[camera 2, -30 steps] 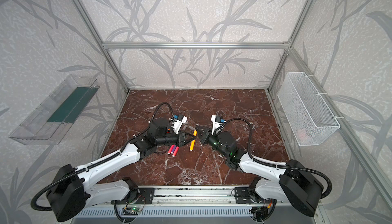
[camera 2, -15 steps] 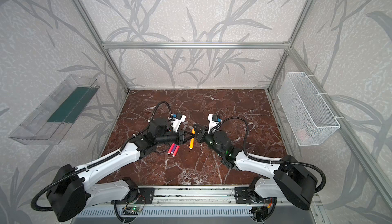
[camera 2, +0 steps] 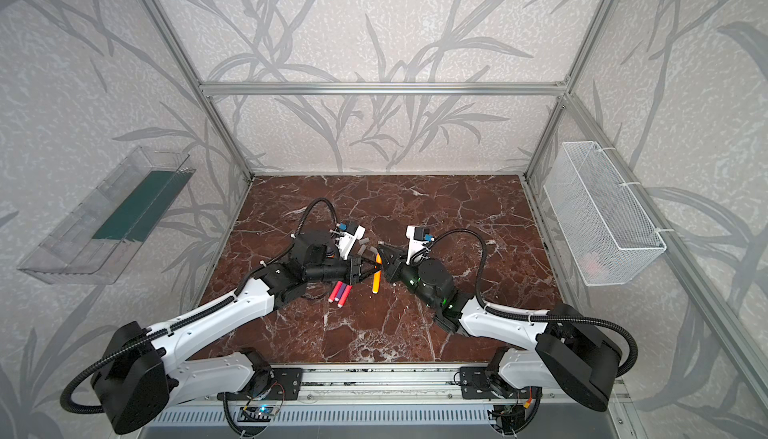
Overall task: Insert the pens into the pen caps
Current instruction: 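Open the right gripper off the capped marker and draw it back, then lower the capped orange marker with the left gripper and release it on the table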
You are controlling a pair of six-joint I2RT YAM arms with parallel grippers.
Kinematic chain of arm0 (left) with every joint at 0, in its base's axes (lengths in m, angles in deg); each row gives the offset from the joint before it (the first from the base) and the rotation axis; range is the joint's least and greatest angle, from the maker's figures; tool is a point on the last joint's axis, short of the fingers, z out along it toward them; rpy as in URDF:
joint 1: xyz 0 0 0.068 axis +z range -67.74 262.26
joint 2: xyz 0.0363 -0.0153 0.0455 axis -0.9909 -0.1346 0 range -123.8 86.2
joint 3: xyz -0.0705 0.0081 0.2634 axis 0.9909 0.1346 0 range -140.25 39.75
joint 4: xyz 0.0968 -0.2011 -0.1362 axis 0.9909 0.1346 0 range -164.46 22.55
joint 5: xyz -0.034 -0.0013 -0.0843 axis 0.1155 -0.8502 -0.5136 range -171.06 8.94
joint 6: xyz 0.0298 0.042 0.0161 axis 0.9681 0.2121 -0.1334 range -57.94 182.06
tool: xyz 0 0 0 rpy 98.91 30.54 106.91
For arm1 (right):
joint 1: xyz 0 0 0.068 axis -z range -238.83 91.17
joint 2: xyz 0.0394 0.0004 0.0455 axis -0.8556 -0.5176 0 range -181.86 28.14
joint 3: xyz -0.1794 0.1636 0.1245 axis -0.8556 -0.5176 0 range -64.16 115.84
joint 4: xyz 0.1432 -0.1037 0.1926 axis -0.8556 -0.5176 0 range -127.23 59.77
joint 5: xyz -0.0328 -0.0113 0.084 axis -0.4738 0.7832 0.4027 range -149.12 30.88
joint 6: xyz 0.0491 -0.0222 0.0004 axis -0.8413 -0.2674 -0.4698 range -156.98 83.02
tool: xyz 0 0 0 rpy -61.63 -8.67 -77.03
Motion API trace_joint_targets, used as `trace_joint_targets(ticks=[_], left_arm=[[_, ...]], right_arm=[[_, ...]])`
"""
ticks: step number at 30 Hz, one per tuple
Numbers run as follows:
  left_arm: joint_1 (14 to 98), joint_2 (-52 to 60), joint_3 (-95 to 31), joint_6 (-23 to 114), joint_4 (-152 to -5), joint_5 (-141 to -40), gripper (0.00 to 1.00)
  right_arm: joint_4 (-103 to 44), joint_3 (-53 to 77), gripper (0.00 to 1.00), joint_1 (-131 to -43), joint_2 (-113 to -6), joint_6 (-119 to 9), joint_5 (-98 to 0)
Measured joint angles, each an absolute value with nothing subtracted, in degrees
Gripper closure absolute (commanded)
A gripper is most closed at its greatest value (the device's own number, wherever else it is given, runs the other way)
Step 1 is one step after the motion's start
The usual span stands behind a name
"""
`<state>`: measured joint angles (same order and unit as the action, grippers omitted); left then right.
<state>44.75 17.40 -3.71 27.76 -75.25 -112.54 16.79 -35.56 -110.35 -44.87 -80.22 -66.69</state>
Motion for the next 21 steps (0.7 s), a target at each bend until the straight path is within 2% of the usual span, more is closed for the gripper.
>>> trace_joint_targets(ticks=[3, 4, 6, 9, 13, 21], left_arm=[[45.5, 17.5, -4.0, 27.7, -75.3, -109.6, 1.00], [46.4, 17.5, -4.2, 27.7, -75.6, -108.3, 1.00], [47.7, 17.6, -4.5, 27.7, -75.8, -105.6, 1.00], [48.1, 17.2, -5.1, 27.7, -75.7, -103.3, 1.00], [47.7, 13.5, -7.1, 27.4, -75.8, -100.8, 1.00], [40.9, -7.3, -23.2, 27.1, -70.4, -93.0, 1.00]], right_arm=[[13.6, -34.6, 0.33, -110.9, -44.0, -79.5, -67.3], [12.5, -34.6, 0.24, -111.3, -43.2, -79.3, -67.5], [9.7, -34.6, 0.14, -111.8, -41.4, -78.5, -68.2], [4.7, -34.6, 0.06, -111.8, -37.2, -77.3, -70.4], [-2.5, -34.7, 0.05, -111.3, -29.5, -76.2, -75.6], [-14.4, -41.3, 0.05, -104.1, -15.4, -77.3, -82.9]])
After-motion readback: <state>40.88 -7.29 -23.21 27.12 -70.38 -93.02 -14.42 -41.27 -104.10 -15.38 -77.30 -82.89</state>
